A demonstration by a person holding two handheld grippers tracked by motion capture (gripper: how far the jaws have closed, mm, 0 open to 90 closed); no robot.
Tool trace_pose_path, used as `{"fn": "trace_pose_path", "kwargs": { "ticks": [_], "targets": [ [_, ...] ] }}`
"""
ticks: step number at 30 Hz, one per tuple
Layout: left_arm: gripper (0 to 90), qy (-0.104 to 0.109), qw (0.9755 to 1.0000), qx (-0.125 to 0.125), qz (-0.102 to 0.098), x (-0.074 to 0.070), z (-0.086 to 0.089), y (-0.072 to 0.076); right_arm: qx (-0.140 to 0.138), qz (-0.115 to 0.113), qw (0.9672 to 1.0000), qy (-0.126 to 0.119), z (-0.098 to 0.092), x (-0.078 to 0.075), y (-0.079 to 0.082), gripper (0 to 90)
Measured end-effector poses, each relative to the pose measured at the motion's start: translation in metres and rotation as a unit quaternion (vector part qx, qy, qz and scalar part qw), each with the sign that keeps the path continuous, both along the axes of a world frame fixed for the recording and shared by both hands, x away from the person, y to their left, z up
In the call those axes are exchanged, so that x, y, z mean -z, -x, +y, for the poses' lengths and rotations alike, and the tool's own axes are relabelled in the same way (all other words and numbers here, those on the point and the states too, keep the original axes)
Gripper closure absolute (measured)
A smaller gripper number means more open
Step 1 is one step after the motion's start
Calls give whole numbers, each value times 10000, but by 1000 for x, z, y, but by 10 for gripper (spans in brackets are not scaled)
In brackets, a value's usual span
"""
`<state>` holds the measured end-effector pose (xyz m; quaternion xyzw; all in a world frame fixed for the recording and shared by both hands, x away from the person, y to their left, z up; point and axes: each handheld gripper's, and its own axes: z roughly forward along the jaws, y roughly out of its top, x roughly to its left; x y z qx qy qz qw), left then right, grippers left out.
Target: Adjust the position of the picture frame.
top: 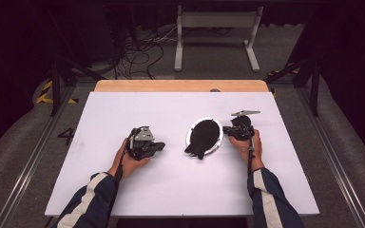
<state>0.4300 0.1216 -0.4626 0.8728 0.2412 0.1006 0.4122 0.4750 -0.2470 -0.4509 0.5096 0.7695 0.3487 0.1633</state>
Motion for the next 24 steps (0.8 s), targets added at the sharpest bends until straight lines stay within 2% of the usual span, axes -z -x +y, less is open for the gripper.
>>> {"fn": "trace_pose_path", "kwargs": {
  "ticks": [6,9,13,17,20,23,24],
  "targets": [
    [871,55,10000,50,64,2,-4,0,-458,32,9989,-61,20,1,8,900],
    [868,178,9998,130,26,-1,-9,3,-639,73,9978,-153,30,2,13,900],
    [866,88,9998,183,33,0,-13,9,-753,25,9969,-240,40,5,25,900],
    [861,132,9997,160,149,2,-16,11,-925,20,9949,-406,44,7,39,900],
    [862,59,9995,299,70,1,-22,18,-1070,-22,9938,-312,48,7,53,900],
    [861,31,9992,382,80,1,-29,24,-1205,-74,9925,-180,53,6,65,900],
    [861,20,9992,390,66,2,-30,24,-1350,-83,9908,-100,57,6,71,900]
  ]
}}
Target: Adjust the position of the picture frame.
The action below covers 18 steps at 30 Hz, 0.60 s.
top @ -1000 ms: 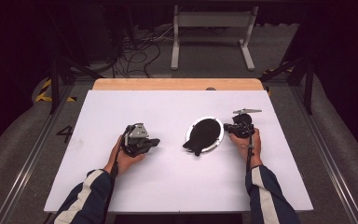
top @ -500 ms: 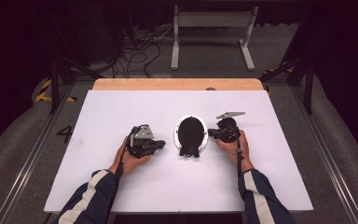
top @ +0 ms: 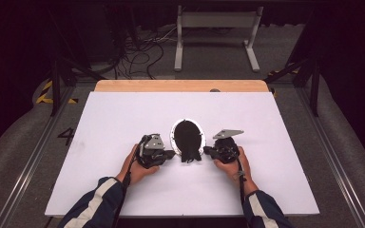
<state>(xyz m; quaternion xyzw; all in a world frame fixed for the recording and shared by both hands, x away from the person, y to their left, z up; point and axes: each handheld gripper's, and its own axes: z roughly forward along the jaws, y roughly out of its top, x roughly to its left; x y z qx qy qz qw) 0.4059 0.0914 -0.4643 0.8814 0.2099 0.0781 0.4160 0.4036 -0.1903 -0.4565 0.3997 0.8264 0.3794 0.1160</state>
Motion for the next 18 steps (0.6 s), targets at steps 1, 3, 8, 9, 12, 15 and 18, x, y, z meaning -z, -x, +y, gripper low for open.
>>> {"fn": "trace_pose_path", "kwargs": {
  "ticks": [1,3,8,9,12,15,18],
  "targets": [
    [862,-8,10000,7,18,0,-1,1,-112,-23,9999,32,3,0,5,900],
    [864,-57,10000,52,14,0,-4,2,-272,-145,9995,108,8,1,14,900],
    [870,-176,9998,49,-10,1,-7,2,-316,-244,9992,49,8,4,19,900],
    [875,-176,9998,49,-10,1,-7,2,-316,-244,9992,49,8,4,19,900],
    [876,-235,9997,97,-24,1,-8,2,-432,-187,9989,-54,10,5,20,900],
    [895,-188,9998,77,35,1,-5,1,-547,-205,9983,57,18,3,24,900],
    [899,-172,9997,138,113,1,-2,0,-616,-150,9980,32,19,3,25,900]
  ]
}}
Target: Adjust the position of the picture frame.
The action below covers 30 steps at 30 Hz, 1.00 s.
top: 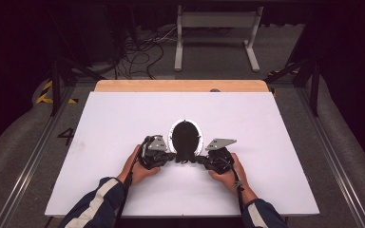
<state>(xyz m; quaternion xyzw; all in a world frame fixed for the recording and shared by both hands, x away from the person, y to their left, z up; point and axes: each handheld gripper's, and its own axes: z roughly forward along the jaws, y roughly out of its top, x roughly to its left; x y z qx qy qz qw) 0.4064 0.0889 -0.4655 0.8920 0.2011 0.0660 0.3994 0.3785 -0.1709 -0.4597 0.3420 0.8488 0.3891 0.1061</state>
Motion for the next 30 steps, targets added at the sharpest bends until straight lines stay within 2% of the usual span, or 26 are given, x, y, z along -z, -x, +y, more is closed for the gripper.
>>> {"fn": "trace_pose_path", "kwargs": {
  "ticks": [4,6,7,8,10,12,13,20,24,28,30],
  "targets": [
    [900,163,9991,191,345,1,6,-5,-8,112,9999,-90,0,0,0,900],
    [900,122,9993,184,307,1,5,-4,-22,131,9999,-91,0,0,2,900],
    [900,154,9991,161,371,1,6,-4,-34,147,9998,-108,0,0,2,900],
    [900,154,9991,161,371,1,6,-4,-34,147,9998,-108,0,0,2,900],
    [900,214,9984,362,367,1,9,-4,-84,231,9996,-149,-1,0,4,900],
    [900,174,9985,409,323,1,9,-2,-87,208,9997,-121,0,0,5,900],
    [900,116,9987,450,227,0,9,-2,-105,186,9997,-110,0,0,6,900],
    [900,138,9978,546,346,0,11,-1,-249,238,9993,-125,-1,0,8,900],
    [900,20,9978,625,220,-3,8,4,-320,279,9990,-131,-2,0,9,900],
    [900,45,9976,630,284,-3,8,4,-369,300,9988,-77,-3,-1,11,900],
    [900,25,9975,665,253,-3,6,5,-405,325,9986,-42,-4,-2,13,900]
  ]
}}
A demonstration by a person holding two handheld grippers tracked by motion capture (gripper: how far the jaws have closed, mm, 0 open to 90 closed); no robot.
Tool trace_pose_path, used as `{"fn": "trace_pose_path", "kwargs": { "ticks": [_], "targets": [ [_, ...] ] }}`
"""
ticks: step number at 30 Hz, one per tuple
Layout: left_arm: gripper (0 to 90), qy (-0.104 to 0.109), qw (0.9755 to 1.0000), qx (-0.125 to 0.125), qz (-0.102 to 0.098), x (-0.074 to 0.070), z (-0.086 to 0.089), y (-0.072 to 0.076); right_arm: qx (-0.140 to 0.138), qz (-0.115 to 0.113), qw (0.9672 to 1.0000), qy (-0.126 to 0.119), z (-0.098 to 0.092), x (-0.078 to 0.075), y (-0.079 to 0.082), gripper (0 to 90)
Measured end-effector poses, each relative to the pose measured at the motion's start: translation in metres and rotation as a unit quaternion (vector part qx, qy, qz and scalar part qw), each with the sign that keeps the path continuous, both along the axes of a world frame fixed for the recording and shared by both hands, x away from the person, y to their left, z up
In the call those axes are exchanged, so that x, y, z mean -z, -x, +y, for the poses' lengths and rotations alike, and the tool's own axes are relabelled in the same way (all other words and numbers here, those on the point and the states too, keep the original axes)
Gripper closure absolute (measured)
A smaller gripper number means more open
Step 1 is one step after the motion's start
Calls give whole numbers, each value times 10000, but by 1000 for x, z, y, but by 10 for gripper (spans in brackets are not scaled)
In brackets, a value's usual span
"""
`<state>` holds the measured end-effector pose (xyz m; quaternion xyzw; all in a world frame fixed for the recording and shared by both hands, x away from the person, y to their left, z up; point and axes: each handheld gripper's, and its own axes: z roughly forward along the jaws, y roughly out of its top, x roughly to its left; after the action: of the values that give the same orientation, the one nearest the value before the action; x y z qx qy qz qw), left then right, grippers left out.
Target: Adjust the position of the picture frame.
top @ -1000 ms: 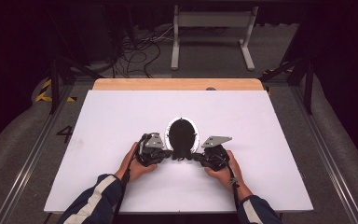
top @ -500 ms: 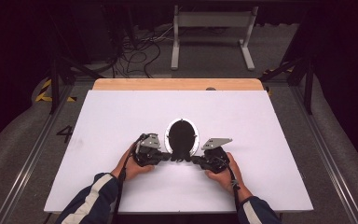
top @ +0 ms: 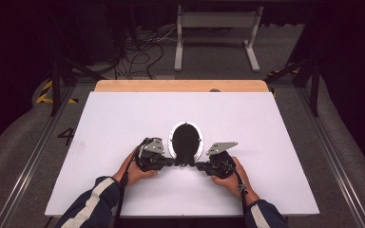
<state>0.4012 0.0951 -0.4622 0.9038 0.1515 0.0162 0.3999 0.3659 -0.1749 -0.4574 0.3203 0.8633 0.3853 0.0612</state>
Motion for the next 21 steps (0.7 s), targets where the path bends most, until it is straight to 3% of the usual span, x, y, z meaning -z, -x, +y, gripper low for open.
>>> {"fn": "trace_pose_path", "kwargs": {
  "ticks": [13,18,21],
  "targets": [
    [900,78,10000,-44,0,0,-5,3,-21,-29,10000,40,-4,-1,1,900],
    [878,-79,9995,-76,-286,-5,-6,9,-4,-184,9996,230,-1,-2,4,900],
    [866,-107,9986,-168,-489,-12,3,13,-10,-241,9994,236,-1,-4,7,892]
  ]
}}
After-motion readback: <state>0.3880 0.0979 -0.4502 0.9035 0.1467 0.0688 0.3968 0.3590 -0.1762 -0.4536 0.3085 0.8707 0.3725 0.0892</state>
